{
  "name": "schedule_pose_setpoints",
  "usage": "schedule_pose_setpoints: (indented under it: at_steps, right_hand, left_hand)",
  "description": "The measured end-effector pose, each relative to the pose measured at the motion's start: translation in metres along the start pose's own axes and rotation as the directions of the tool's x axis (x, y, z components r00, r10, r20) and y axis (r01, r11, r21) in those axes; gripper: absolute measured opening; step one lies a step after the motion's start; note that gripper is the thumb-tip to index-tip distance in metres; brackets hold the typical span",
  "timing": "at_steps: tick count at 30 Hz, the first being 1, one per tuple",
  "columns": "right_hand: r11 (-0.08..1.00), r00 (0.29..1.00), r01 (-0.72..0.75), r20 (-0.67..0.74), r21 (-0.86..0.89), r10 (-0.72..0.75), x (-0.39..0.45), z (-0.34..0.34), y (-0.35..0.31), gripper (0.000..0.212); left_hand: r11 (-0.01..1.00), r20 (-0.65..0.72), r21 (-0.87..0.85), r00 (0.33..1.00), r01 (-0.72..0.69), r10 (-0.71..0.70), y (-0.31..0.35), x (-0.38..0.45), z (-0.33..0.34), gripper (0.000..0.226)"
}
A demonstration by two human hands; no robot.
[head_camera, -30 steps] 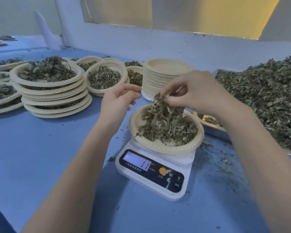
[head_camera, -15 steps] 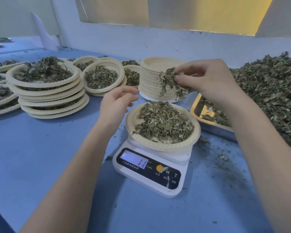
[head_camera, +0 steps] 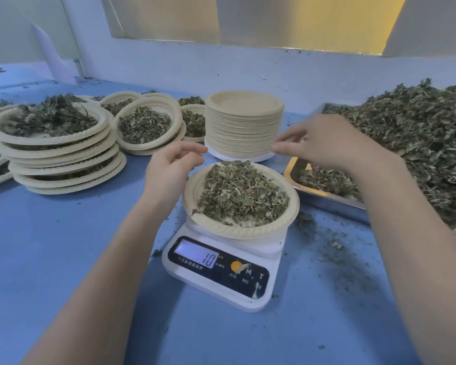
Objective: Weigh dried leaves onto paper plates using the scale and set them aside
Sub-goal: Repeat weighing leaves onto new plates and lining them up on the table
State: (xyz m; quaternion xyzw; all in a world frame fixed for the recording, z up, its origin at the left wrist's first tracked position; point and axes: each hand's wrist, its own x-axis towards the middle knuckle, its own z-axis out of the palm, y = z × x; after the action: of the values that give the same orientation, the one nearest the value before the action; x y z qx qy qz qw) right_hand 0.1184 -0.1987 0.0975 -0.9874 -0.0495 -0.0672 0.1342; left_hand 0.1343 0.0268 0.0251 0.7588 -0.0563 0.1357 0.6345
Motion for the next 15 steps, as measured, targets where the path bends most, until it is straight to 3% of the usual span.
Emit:
schedule_pose_setpoints:
  at_steps: [3, 5, 8, 12, 15]
  right_hand:
    - [0.962, 0.982, 0.141, 0.087, 0.235, -0.166, -0.006, 0.001, -0.024, 0.027]
    - [0.96, 0.949, 0.202, 0.202, 0.194, -0.241, -0.009, 0.006, -0.035, 0.041]
    - [0.975, 0.934, 0.22, 0.282, 0.033, -0.22, -0.006, 0.017, -0.043, 0.049]
    - [0.962, 0.947, 0.272, 0.174, 0.007, -0.269, -0.002, 0.027, -0.048, 0.015]
    - [0.963, 0.973, 0.216, 0.051, 0.161, -0.226, -0.002, 0.023, -0.045, 0.017]
  left_hand:
    - [1.0, -0.005, 0.003, 1.0, 0.001, -0.001, 0.0, 0.0, 0.0, 0.019]
    - [1.0, -0.006, 0.0, 1.0, 0.003, -0.003, -0.001, 0.0, -0.001, 0.019]
    - [1.0, -0.002, -0.002, 1.0, 0.003, -0.003, -0.002, 0.0, -0.002, 0.019]
    - [1.0, 0.002, -0.005, 1.0, 0.004, -0.004, -0.002, 0.001, -0.003, 0.019]
    - [1.0, 0.001, -0.008, 1.0, 0.005, -0.005, -0.003, 0.001, -0.003, 0.019]
